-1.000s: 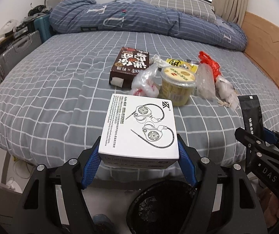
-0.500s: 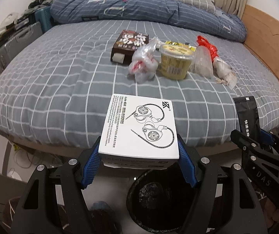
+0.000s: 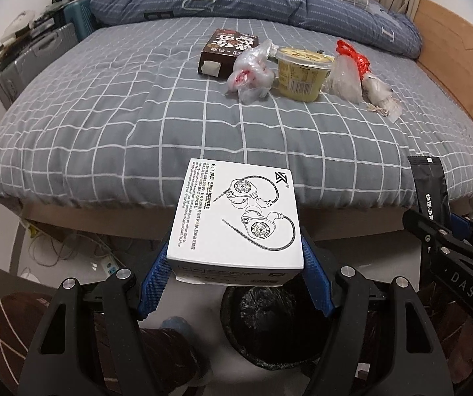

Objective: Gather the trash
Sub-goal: 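Lift and carry the black pouch and white box over the floor bin with both tools, then open the right tool to drop the black pouch into the bin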

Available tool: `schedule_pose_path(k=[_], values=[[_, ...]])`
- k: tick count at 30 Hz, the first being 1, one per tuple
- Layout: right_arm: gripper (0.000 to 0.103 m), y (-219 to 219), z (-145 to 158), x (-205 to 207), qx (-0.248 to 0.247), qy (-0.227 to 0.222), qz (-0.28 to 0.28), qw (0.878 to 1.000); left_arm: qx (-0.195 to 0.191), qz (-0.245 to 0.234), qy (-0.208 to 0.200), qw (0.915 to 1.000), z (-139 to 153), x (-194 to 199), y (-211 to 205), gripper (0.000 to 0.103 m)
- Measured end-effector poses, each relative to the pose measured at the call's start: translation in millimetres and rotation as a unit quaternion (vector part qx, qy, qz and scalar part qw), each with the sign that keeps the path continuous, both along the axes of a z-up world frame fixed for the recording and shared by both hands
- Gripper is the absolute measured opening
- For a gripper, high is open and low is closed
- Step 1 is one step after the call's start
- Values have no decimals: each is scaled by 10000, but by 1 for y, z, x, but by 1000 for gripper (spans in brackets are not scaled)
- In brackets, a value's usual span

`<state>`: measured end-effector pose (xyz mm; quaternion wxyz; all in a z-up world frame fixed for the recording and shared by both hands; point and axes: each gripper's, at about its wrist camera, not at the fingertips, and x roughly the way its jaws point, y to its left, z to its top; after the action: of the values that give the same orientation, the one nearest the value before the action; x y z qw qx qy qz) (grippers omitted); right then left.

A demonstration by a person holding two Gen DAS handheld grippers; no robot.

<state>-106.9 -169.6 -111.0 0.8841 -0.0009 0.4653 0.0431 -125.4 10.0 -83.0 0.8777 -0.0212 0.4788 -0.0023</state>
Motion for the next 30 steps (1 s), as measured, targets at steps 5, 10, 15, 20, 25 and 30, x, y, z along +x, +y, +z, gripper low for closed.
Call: schedule_pose_path(k=[5, 10, 15, 20, 25, 30], values=[[47, 4, -5, -10, -2, 85, 4, 10000, -48, 22, 60, 10000, -3, -15, -2, 70], [47, 4, -27, -13, -68, 265, 15, 9996, 84, -20, 222, 9997, -25, -18, -1, 70], [47, 3, -54, -7, -74, 506, 16, 9987, 14, -38, 475, 9989, -55, -11, 4, 70], [47, 4, -84, 0, -52, 834, 0, 9965, 138, -51, 682, 9976, -84, -4, 5, 70], [47, 8, -118, 8, -24, 1184, 8, 9930, 222, 47, 864, 9960, -106, 3, 11, 70], [47, 18, -145, 13, -58, 1522, 58, 9883, 192, 154, 948, 9952, -113, 0, 21, 70]])
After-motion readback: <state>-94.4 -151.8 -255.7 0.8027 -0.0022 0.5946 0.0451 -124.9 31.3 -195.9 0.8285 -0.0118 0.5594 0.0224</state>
